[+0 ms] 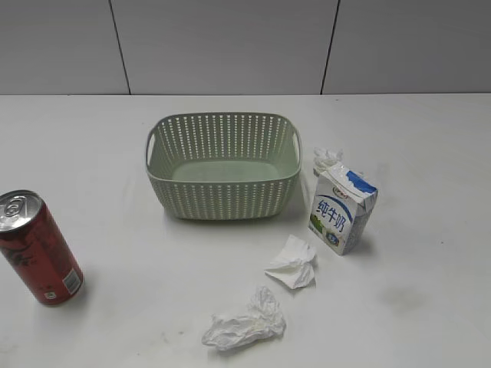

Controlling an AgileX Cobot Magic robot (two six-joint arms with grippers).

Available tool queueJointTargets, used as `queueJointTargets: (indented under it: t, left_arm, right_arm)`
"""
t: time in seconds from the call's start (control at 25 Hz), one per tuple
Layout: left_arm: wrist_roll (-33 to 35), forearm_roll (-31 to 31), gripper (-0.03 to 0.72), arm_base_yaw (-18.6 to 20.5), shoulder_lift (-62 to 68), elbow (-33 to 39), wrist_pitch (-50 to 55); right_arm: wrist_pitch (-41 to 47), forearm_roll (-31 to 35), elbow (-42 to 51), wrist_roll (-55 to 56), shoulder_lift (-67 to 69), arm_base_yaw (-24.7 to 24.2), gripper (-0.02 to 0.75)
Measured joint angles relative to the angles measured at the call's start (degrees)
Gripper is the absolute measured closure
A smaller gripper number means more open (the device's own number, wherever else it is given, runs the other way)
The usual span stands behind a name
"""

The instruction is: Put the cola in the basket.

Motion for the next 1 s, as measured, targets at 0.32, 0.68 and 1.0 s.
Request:
queueJointTargets:
  t: [0.32, 0.68, 1.0]
  left_arm:
    - [0.00, 0.00, 0.104, 0.00, 0.00, 0.00, 0.00]
    - [0.00, 0.00, 0.104, 0.00, 0.00, 0.00, 0.00]
    - [0.00, 0.00, 0.104, 0.00, 0.00, 0.00, -0.05]
  right_arm:
    - [0.00, 0.00, 0.00, 0.00, 0.00, 0.00, 0.147]
    - [0.00, 0.00, 0.00, 0.00, 0.00, 0.00, 0.148]
    - [0.00, 0.00, 0.00, 0.00, 0.00, 0.00, 0.148]
